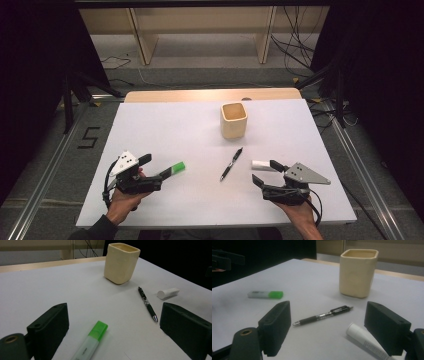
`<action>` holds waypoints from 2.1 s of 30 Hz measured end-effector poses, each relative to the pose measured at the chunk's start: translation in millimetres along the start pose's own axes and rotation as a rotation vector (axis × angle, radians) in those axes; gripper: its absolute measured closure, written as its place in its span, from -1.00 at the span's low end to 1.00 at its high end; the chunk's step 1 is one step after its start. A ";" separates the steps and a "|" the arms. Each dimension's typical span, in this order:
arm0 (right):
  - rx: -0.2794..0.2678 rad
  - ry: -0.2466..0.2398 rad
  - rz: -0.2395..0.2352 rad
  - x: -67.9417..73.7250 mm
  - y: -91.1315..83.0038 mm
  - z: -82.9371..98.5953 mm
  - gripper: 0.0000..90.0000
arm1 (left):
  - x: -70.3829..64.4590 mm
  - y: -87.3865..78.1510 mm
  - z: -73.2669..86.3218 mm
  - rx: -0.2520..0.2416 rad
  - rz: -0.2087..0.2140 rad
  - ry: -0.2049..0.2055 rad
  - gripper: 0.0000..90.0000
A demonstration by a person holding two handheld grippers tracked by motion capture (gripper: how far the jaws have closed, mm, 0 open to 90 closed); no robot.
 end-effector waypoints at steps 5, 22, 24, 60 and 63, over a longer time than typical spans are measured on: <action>0.004 -0.004 0.003 -0.5 2.0 -1.1 -0.50 | 1.4 -0.1 -0.3 -0.001 -0.004 -0.006 -0.82; 0.002 0.025 0.038 -16.8 8.4 -8.4 -0.45 | 4.9 -0.9 -2.9 -0.008 -0.013 -0.025 -0.82; 0.010 0.025 0.042 -18.8 10.2 -8.3 -0.43 | 4.6 -1.3 -3.5 -0.012 -0.013 -0.022 -0.82; 0.154 0.152 0.168 -136.3 123.4 -16.7 1.00 | 8.5 -2.7 -5.7 -0.021 -0.027 -0.036 -0.82; 0.166 0.160 0.164 -138.2 130.7 -15.4 1.00 | 8.9 -2.4 -5.4 -0.018 -0.030 -0.037 -0.82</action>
Point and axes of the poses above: each handheld gripper's, and its own axes: y roughly forward along the jaws, z roughly out of its underside, x roughly to its left, the point moved 8 cm from there along y, roughly forward along the jaws, and after that the axes turned 12 degrees about -y, right-handed, at the moved point
